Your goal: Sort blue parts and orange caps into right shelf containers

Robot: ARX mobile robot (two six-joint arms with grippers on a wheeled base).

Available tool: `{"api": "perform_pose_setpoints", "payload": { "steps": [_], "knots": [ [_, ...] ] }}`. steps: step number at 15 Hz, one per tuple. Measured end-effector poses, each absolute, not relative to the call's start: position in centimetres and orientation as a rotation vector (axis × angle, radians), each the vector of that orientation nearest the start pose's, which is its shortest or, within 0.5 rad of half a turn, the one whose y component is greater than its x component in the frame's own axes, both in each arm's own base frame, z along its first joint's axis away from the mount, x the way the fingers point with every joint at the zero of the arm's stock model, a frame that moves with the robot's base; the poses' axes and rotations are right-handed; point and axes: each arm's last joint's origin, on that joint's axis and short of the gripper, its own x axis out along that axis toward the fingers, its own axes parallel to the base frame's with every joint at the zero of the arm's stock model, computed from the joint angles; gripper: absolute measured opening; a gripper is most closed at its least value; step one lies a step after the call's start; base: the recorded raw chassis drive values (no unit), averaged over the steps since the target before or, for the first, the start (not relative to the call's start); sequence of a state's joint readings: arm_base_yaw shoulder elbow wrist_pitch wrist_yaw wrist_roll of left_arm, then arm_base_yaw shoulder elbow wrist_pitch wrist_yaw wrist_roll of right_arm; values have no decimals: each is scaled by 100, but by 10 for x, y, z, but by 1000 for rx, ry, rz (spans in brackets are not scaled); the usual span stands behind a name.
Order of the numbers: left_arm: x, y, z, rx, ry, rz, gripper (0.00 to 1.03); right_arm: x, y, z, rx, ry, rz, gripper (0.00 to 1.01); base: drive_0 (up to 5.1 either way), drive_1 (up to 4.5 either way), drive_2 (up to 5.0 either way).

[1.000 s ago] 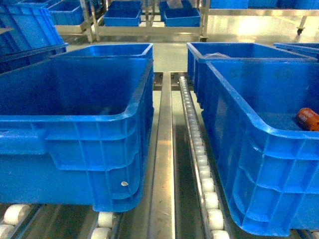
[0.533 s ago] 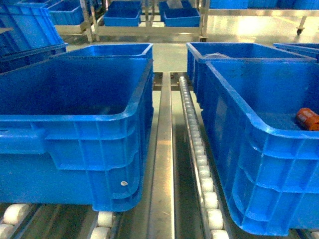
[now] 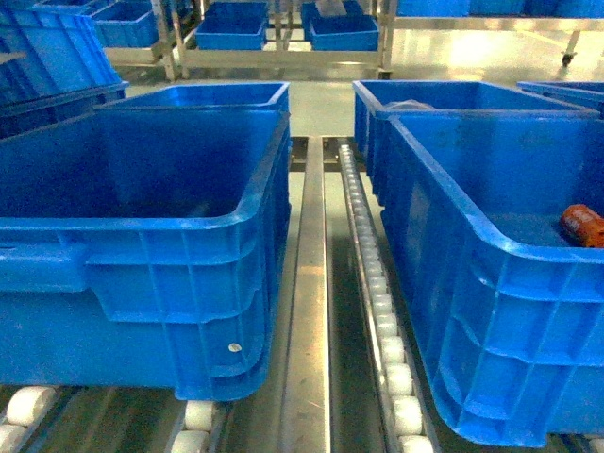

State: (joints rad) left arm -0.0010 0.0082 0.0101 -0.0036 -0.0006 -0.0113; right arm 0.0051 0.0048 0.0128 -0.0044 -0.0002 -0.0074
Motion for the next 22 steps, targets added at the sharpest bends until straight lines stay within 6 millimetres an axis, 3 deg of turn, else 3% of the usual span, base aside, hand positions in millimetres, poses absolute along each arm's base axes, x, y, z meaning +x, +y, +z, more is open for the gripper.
{"api": "perform_pose_setpoints", "payload": {
  "steps": [22],
  "knots": [
    [98,0,166,-11,2,0,98,97,1,167,-7,-4,6,98,0,0,0]
  ]
}}
